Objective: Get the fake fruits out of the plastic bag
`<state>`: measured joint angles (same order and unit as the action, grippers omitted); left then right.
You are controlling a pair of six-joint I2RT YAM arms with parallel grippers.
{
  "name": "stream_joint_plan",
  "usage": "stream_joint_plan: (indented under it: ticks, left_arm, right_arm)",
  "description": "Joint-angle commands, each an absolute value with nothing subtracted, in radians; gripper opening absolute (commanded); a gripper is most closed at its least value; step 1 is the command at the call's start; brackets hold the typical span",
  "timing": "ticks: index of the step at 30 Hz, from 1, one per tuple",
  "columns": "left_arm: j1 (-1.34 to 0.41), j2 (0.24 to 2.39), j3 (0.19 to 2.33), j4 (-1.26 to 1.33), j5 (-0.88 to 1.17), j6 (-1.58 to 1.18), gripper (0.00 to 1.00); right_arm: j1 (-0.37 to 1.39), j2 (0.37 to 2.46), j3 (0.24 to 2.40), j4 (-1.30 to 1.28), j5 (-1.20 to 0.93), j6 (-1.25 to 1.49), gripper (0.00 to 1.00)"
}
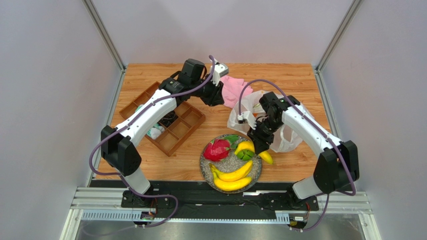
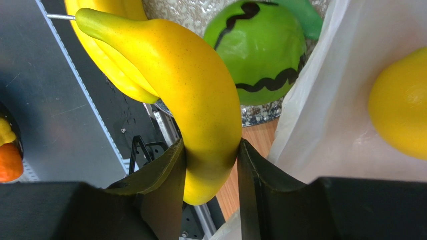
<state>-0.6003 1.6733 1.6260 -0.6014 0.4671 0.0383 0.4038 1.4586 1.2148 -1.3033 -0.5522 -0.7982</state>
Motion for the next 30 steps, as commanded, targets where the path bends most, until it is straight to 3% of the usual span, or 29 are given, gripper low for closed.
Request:
stream_joint_plan:
  ticks: [1, 18, 26, 29, 30]
  left_arm:
    - [-0.600, 1.664, 1.663, -0.574, 0.486, 0.018, 0.33]
    - [-0.600, 1.658, 1.651, -0.569, 0.502, 0.032, 0.33]
    - [-0.600, 1.686, 1.680, -0.571, 0.511, 0.028, 0.33]
    - [-0.600, 1.687, 1.680, -0.572, 0.520, 0.023, 0.33]
    - [-0.600, 1.687, 1.680, -0.572, 0.525, 0.021, 0.33]
  right_arm:
    - [0.384, 1.500, 1.207, -1.273, -0.511, -0.734, 0.15]
    - [0.324, 1.710, 1.318, -1.118, -0.402, -0.632, 0.17]
    - [0.360, 1.776, 1.304, -1.097, -0.455, -0.591, 0.21]
    - [0.370, 1.792, 1.313, -1.182, -0.556, -0.595, 0.32]
    - [0.373, 1.799, 1.318, -1.210, -0.575, -0.600, 0.55]
